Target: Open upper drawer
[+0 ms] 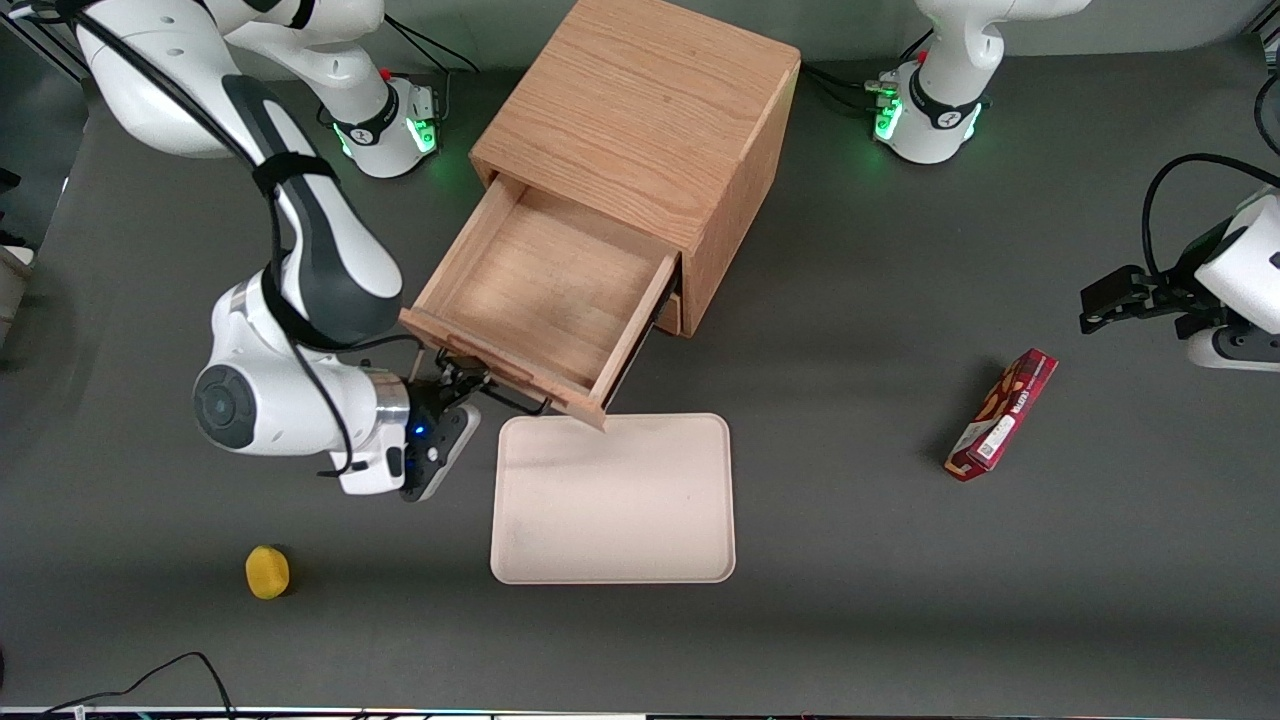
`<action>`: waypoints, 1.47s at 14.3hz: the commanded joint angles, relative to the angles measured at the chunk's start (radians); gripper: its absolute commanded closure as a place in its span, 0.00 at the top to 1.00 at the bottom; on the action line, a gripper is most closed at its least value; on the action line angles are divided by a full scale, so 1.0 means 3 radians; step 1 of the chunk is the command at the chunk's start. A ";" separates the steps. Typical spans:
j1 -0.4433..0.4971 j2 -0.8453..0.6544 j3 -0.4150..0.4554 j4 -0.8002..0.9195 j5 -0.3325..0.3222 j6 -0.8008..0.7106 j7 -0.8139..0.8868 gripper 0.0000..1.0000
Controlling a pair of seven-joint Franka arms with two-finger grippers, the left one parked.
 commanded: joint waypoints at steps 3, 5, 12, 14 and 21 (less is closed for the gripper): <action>0.0025 0.0250 -0.0028 0.0545 -0.0041 -0.0407 -0.0096 1.00; 0.0025 0.0174 -0.0028 0.0586 -0.0041 -0.0555 -0.0056 1.00; 0.0040 -0.0720 -0.0018 0.0560 -0.0062 -0.1025 0.1097 1.00; 0.0040 -0.0981 -0.0018 0.0550 -0.0234 -0.1255 0.1614 1.00; -0.0001 -0.1691 -0.0349 0.0240 -0.0767 -0.1650 0.2936 1.00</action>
